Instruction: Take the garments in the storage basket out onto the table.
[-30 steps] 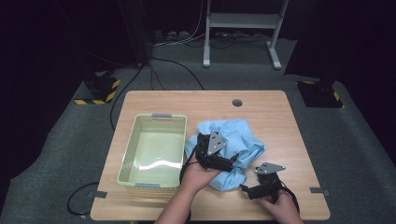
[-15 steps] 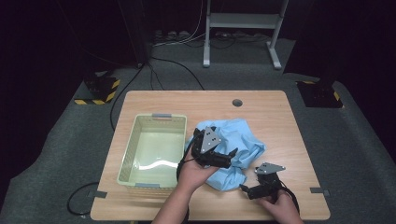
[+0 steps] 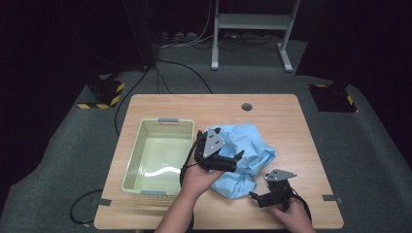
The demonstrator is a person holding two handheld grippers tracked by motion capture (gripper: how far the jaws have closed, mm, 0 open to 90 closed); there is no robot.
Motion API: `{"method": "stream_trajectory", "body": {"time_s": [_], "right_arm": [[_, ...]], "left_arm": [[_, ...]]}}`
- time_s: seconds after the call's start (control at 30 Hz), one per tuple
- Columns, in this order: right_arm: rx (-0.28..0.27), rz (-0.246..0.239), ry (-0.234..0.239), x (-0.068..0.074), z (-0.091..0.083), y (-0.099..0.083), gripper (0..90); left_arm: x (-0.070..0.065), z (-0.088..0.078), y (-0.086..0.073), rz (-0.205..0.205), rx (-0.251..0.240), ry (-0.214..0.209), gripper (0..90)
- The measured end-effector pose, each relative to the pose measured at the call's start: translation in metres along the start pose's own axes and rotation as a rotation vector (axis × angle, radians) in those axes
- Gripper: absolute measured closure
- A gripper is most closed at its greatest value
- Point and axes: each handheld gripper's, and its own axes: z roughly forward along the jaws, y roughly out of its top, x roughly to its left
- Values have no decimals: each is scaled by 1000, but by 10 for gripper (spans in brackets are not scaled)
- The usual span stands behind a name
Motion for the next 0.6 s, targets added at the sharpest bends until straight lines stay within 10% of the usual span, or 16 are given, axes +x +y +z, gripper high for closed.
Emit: {"method": "stream_trajectory", "body": {"time_s": [0.6], "right_arm": [[0, 1, 0, 0, 0, 0, 2]], "left_arm": [[-2, -12, -14, -19, 12, -17, 7]]}}
